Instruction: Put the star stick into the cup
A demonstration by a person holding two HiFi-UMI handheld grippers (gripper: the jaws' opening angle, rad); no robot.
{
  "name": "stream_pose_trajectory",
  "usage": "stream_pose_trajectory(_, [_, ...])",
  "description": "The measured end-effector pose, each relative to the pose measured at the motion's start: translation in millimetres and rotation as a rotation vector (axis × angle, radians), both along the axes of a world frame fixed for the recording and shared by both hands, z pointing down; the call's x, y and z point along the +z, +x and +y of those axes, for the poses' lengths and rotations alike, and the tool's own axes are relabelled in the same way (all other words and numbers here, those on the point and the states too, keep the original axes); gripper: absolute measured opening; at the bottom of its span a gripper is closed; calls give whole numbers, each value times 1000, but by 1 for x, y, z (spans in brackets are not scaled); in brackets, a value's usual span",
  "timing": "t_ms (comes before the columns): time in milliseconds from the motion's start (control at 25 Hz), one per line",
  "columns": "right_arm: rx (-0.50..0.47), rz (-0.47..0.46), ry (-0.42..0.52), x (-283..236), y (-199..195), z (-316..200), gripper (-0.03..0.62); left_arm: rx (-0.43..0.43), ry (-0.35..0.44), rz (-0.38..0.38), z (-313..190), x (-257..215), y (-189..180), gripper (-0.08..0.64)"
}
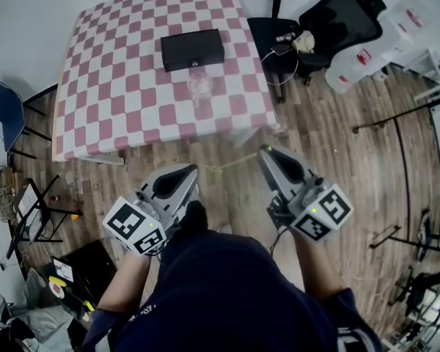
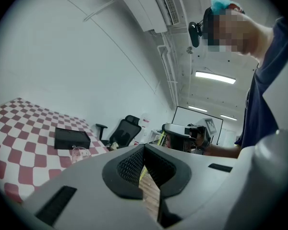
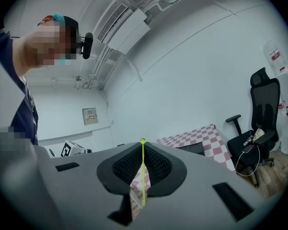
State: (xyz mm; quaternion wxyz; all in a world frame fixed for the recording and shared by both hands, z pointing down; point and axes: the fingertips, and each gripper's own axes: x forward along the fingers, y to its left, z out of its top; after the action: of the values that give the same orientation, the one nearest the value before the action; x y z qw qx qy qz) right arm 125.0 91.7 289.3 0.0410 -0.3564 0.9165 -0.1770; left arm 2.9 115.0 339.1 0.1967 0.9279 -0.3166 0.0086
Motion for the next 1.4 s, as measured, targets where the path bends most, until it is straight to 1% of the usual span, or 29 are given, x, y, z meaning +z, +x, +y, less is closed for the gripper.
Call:
stream_pose_trajectory(440, [46, 85, -23, 6, -57, -120, 26, 35, -38, 23, -122, 5, -60, 31])
stream_pose_trajectory(760, [68, 154, -39, 17, -90, -189, 26, 58, -49, 30, -191, 9, -98, 31])
stream_pose_trajectory(1000, [66, 192, -38, 22, -105, -220, 26, 59, -59, 39, -222, 13, -112, 31])
stream_pose_trajectory(1240, [54, 212, -46, 30, -107, -238, 26, 48, -70, 40, -239, 19, -114, 31])
stream_pose_trajectory(1400, [22, 231, -33, 34, -106, -247, 26, 21, -83, 30, -244, 23, -111, 31])
